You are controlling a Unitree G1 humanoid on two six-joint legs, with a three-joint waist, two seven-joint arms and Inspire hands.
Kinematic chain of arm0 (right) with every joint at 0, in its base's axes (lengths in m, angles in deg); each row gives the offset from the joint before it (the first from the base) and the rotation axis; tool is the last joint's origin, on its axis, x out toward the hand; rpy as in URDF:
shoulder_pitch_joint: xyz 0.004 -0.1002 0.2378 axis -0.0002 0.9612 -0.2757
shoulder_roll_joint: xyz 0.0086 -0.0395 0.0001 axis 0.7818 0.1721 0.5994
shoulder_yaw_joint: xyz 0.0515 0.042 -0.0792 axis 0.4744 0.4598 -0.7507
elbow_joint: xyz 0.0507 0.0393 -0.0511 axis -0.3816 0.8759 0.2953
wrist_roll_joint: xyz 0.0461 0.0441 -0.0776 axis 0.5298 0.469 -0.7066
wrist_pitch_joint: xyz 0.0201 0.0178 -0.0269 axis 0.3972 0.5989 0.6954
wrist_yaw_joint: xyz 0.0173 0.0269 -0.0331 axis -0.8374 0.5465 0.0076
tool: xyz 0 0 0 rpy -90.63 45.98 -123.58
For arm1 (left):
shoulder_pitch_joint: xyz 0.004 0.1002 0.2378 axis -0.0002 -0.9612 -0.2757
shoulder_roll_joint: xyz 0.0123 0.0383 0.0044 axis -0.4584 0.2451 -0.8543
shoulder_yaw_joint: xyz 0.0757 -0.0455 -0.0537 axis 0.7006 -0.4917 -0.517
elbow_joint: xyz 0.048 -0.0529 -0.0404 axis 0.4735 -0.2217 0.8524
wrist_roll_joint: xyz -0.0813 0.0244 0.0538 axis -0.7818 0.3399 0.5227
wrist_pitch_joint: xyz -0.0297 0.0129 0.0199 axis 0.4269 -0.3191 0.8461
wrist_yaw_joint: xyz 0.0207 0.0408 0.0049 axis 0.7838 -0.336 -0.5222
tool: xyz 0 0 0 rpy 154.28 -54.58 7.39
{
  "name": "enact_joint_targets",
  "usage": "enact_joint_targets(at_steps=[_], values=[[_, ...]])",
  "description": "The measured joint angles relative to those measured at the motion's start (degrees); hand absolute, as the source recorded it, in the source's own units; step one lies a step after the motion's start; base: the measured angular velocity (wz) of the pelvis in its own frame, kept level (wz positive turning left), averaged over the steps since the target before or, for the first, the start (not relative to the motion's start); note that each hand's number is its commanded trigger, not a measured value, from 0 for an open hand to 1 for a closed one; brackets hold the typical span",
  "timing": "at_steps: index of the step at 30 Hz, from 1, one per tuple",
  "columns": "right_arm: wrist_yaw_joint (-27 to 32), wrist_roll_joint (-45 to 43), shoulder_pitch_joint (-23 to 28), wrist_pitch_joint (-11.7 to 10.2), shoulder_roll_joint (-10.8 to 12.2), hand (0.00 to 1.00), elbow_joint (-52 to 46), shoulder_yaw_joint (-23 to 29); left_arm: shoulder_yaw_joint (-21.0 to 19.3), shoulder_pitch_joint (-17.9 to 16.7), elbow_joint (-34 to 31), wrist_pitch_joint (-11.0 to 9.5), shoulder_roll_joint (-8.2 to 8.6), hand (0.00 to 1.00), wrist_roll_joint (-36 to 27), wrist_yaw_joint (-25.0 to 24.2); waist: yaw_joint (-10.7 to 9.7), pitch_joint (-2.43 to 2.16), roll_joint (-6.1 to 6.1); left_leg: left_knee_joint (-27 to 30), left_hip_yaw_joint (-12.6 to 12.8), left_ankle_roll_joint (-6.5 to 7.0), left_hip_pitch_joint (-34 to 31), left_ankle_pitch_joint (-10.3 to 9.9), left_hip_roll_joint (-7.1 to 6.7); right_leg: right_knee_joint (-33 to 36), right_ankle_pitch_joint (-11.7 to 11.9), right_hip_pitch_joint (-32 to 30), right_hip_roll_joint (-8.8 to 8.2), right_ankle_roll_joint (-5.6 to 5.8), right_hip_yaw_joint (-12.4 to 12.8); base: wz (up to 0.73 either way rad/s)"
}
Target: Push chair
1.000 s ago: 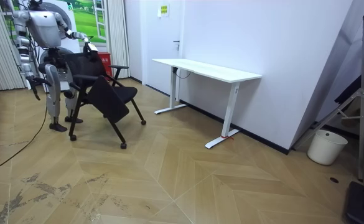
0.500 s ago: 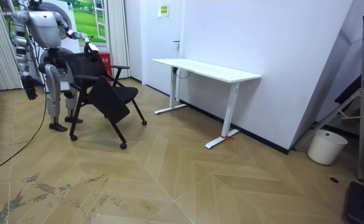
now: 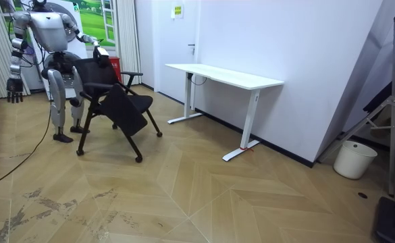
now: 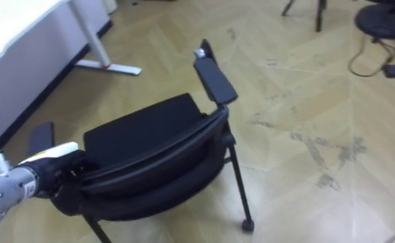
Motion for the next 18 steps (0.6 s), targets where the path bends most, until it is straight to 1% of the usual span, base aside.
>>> enact_joint_targets(at_steps=[1,3,4,5,6,7,8,9,10,11,12,13,14,15,16,17,18], values=[[2.44,-0.17,-0.05,-0.62,-0.28,0.00,-3.80,1.31,-0.20,-0.01,-0.10,-0.34,-0.41,1.00,0.06,0.80,-0.68,-0.03,-0.01,0.22,0.15,0.09,-0.80,-0.12,0.03,0.61,-0.01,-0.94,0.05,0.05,0.34,-0.14],[5.91,-0.56,-0.01,-1.48,-0.63,0.00,-10.11,3.14,-0.83,-0.01,-0.19,-1.15,-0.94,1.00,0.08,1.89,-0.97,-0.09,-0.21,0.14,0.51,0.11,-1.65,-0.13,0.05,1.20,-0.02,-2.16,0.05,0.09,0.62,-0.11],[8.17,-0.53,-0.08,-2.45,-1.56,0.00,-12.85,3.80,-0.87,-0.01,-0.25,-1.78,-1.73,1.00,0.08,2.85,-0.95,-0.13,-0.66,0.15,0.97,0.11,-1.85,-0.13,0.15,1.25,-0.01,-2.56,0.12,0.10,0.99,-0.15],[9.52,-0.56,-0.09,-2.97,-2.06,0.00,-14.37,3.81,-0.86,-0.01,-0.15,-2.31,-2.24,1.00,0.04,3.21,-0.83,-0.17,-0.83,0.14,1.12,0.11,-1.85,-0.13,0.20,1.30,-0.01,-2.63,0.19,0.10,1.19,-0.11],[12.49,-1.33,-0.48,-3.79,-3.04,0.00,-18.27,3.79,-0.81,-0.16,-0.08,-3.37,-3.20,1.00,0.09,4.14,-1.03,-0.11,-1.15,0.37,1.18,0.09,-1.99,-0.14,0.22,1.32,-0.01,-2.70,0.21,0.10,1.27,-0.05],[15.06,-3.93,-0.52,-4.21,-4.10,0.00,-23.12,3.91,-0.82,-0.59,-0.10,-4.44,-4.00,1.00,0.08,5.46,-1.17,-0.31,-1.15,0.58,1.19,0.14,-2.61,-0.17,0.18,1.32,0.00,-3.13,0.16,0.11,1.27,0.00],[16.55,-5.50,-0.48,-4.28,-4.33,0.00,-26.22,4.26,-0.84,-0.60,-0.08,-4.97,-4.36,1.00,0.10,6.12,-1.14,-0.53,-0.76,0.65,1.23,0.15,-2.80,-0.19,0.18,1.31,0.02,-3.32,0.16,0.14,1.33,0.00],[19.11,-9.04,-1.08,-4.41,-5.23,0.00,-31.61,5.35,-0.84,-0.59,-0.07,-5.63,-4.94,1.00,0.01,7.01,-1.37,-0.54,-0.81,1.29,1.42,0.23,-3.66,-0.23,0.18,1.28,0.09,-4.02,0.18,0.25,1.45,0.00],[20.41,-11.31,-1.87,-4.45,-6.04,0.00,-33.73,5.82,-0.84,-0.59,-0.08,-5.89,-5.24,1.00,0.22,7.39,-1.52,-0.61,-0.71,1.62,1.50,0.28,-4.07,-0.27,0.19,1.40,0.12,-4.38,0.19,0.30,1.52,-0.05],[23.09,-16.33,-3.77,-4.47,-7.95,0.00,-37.06,6.37,-0.87,-0.59,0.01,-6.37,-5.86,1.00,0.26,8.21,-1.48,-0.76,-0.52,1.88,1.76,0.30,-4.50,-0.26,0.16,2.10,0.13,-5.11,0.17,0.35,1.85,-0.05],[25.11,-21.65,-5.64,-4.51,-9.85,0.00,-39.33,6.72,-0.96,-0.58,0.33,-6.90,-6.46,1.00,0.27,9.11,-1.53,-0.62,-0.70,2.35,1.75,0.31,-4.95,-0.27,0.19,2.32,0.12,-5.44,0.15,0.37,1.79,0.00],[26.77,-27.32,-7.64,-4.39,-11.11,0.00,-42.64,7.78,-1.45,-0.56,0.78,-7.54,-6.51,1.00,0.27,9.82,-2.03,-0.61,-0.81,2.77,1.57,0.46,-5.45,-0.37,0.21,2.32,0.12,-5.60,0.13,0.38,1.42,0.11],[27.64,-29.91,-8.55,-4.32,-11.61,0.00,-44.96,8.28,-1.57,-0.53,1.01,-7.70,-6.51,1.00,0.24,10.12,-2.28,-0.60,-0.77,3.15,1.49,0.49,-5.69,-0.41,0.23,2.28,0.11,-5.69,0.11,0.38,1.21,0.12],[29.24,-36.11,-10.21,-4.22,-13.12,0.00,-49.37,8.75,-1.81,-0.32,2.00,-8.62,-6.57,1.00,0.16,10.30,-2.16,-0.60,-0.56,3.70,1.46,0.48,-5.82,-0.54,0.19,2.28,0.10,-5.74,0.11,0.40,1.07,0.00],[30.30,-41.53,-12.51,-4.11,-15.12,0.00,-53.33,8.86,-1.93,-0.04,3.11,-9.52,-6.55,1.00,0.12,10.34,-2.14,-0.64,-0.31,3.79,1.50,0.49,-5.79,-0.60,0.12,2.37,0.07,-5.72,0.09,0.44,1.00,0.00],[30.80,-43.80,-13.63,-3.98,-15.89,0.00,-55.51,8.75,-1.93,-0.02,3.41,-9.64,-6.55,1.00,0.09,10.62,-2.12,-0.46,-0.49,3.94,1.64,0.49,-5.85,-0.60,0.17,2.40,0.06,-5.74,0.10,0.45,1.04,-0.06],[31.85,-48.04,-15.41,-3.47,-17.35,0.00,-60.07,8.02,-1.93,0.00,3.70,-9.73,-6.54,1.00,-0.10,11.34,-1.79,-0.17,-0.79,3.99,1.72,0.49,-6.03,-0.60,0.22,2.75,-0.01,-6.06,0.12,0.42,1.07,-0.07]])
